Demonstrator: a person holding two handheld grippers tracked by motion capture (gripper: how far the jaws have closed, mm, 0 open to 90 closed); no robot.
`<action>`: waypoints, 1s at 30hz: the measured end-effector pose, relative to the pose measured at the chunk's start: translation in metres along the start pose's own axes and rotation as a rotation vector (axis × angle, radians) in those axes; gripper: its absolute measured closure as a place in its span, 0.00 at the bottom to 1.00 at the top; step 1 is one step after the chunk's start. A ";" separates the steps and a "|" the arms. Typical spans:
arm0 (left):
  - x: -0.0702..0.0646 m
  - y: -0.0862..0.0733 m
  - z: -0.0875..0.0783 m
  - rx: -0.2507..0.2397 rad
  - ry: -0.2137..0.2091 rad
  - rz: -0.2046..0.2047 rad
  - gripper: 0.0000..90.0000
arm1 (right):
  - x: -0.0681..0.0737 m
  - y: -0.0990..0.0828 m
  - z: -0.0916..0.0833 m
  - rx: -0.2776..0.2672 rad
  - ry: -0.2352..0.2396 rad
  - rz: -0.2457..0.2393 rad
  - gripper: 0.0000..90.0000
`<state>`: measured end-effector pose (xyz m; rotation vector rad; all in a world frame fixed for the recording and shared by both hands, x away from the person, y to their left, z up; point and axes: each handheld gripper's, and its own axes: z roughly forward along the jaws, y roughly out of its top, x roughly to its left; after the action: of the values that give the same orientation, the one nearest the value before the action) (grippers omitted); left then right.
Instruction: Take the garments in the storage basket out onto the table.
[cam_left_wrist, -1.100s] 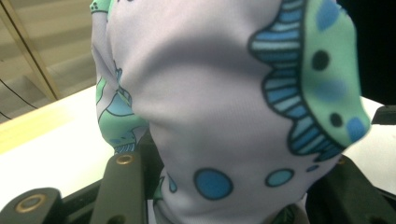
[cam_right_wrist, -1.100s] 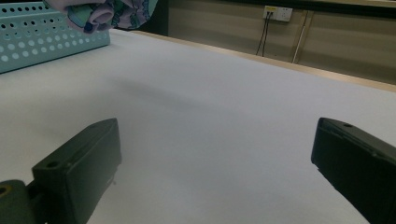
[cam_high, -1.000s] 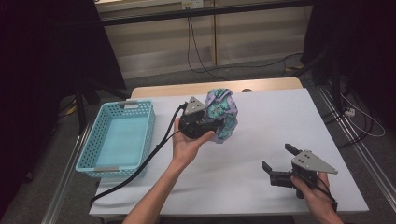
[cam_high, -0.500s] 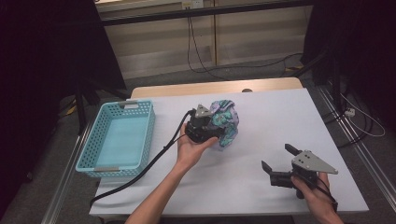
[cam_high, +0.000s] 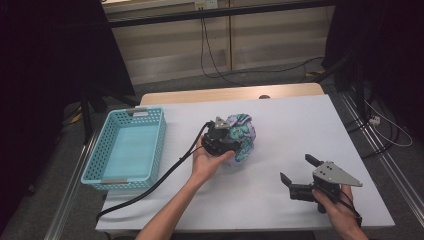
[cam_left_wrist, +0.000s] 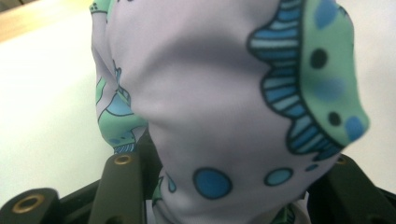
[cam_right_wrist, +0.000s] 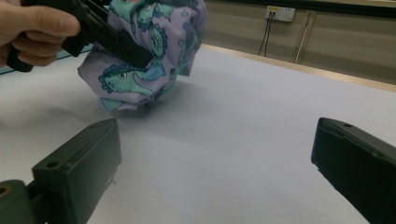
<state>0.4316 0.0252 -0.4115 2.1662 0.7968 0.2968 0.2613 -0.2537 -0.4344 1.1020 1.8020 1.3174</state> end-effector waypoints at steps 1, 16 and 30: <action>0.000 -0.001 0.002 0.002 0.009 0.010 0.54 | 0.000 0.000 0.000 0.001 0.002 0.001 0.02; 0.002 -0.014 0.021 0.043 0.003 0.028 0.43 | 0.001 0.000 0.000 0.004 0.007 0.000 0.02; 0.004 -0.016 0.027 0.041 -0.017 0.042 0.23 | -0.001 0.000 0.001 0.001 0.014 0.010 0.01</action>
<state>0.4400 0.0191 -0.4413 2.2232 0.7546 0.2854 0.2625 -0.2537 -0.4351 1.1058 1.8094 1.3333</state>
